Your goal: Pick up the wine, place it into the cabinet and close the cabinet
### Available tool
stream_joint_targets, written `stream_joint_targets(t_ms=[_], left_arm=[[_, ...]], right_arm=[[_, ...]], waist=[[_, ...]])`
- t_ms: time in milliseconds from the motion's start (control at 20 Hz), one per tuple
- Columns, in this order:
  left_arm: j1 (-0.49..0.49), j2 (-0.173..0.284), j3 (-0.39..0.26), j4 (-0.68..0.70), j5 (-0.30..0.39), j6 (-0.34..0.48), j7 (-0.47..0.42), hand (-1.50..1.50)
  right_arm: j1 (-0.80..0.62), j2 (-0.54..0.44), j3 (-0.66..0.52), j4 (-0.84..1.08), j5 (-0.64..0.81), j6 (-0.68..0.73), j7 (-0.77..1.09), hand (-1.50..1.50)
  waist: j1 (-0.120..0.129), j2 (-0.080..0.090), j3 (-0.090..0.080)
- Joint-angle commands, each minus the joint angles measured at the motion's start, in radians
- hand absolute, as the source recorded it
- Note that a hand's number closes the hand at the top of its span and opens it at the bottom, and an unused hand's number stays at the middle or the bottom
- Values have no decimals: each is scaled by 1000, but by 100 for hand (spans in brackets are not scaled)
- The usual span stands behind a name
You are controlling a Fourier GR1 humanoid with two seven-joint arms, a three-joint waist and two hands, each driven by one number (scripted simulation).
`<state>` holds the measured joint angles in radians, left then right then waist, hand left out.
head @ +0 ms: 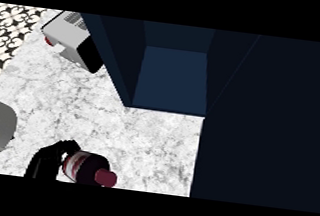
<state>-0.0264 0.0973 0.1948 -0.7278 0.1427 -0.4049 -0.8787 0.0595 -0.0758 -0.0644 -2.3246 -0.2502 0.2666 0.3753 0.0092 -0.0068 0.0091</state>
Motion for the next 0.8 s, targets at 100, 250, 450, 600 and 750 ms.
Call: stream_joint_targets(t_ms=[100,250,450,600,750], left_arm=[[185,-91,-92,-318,41,-42,60,150],[219,-63,-116,-505,130,-47,239,150],[365,-96,-250,-758,158,54,335,150],[324,-97,-279,-869,213,111,462,150],[363,-97,-408,-986,236,275,501,150]], right_arm=[[73,-20,-35,-58,-61,32,9,-150],[25,7,5,-49,-10,-11,28,-150],[22,31,33,68,59,25,-76,-150],[-89,-25,-42,47,-37,-24,57,-150],[13,0,-19,-12,-42,11,10,-150]], waist=[[-3,1,-7],[-3,3,-8],[2,5,-8],[-1,6,-9],[-7,5,-9]])
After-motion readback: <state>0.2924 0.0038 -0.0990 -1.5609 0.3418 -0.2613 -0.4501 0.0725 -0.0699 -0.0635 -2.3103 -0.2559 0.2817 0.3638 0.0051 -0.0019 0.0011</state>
